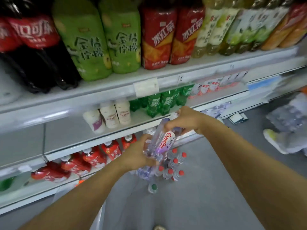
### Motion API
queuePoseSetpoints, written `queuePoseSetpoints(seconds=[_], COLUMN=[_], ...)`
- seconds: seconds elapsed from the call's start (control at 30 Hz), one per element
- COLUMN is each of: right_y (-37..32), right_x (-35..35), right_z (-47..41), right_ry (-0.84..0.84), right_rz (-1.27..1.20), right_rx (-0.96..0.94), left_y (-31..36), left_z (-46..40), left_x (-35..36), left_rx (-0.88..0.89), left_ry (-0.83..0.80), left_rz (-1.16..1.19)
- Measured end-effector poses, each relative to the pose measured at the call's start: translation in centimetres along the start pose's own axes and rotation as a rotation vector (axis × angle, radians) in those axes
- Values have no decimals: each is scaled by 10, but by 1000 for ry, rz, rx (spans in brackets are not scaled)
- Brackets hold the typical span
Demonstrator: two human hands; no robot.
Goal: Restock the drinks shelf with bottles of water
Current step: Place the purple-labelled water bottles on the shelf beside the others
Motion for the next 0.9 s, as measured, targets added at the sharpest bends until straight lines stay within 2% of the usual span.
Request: queuePoseSetpoints(seconds=[0.33,0.6,0.9], right_y=[-118,-228,-324], right_x=[-72,-137,-171], right_z=[128,229,337], right_ry=[112,383,475], right_rz=[-93,-36,36], right_rx=[-155,-488,-826], left_y=[155,257,352], left_z=[96,170,261], left_x=[-60,-123,-185], left_rx=[135,262,395], left_ry=[284,534,763], left_rz=[-148,-23,42])
Point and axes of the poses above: each hand's wrist, its own z-axis away from the middle knuckle, its own x-axis out of the palm, y = z × x, the point moved 10 cm from there along -z, towards the middle knuckle, and after that the axes turned 9 degrees about -y, right-handed, at the moved point
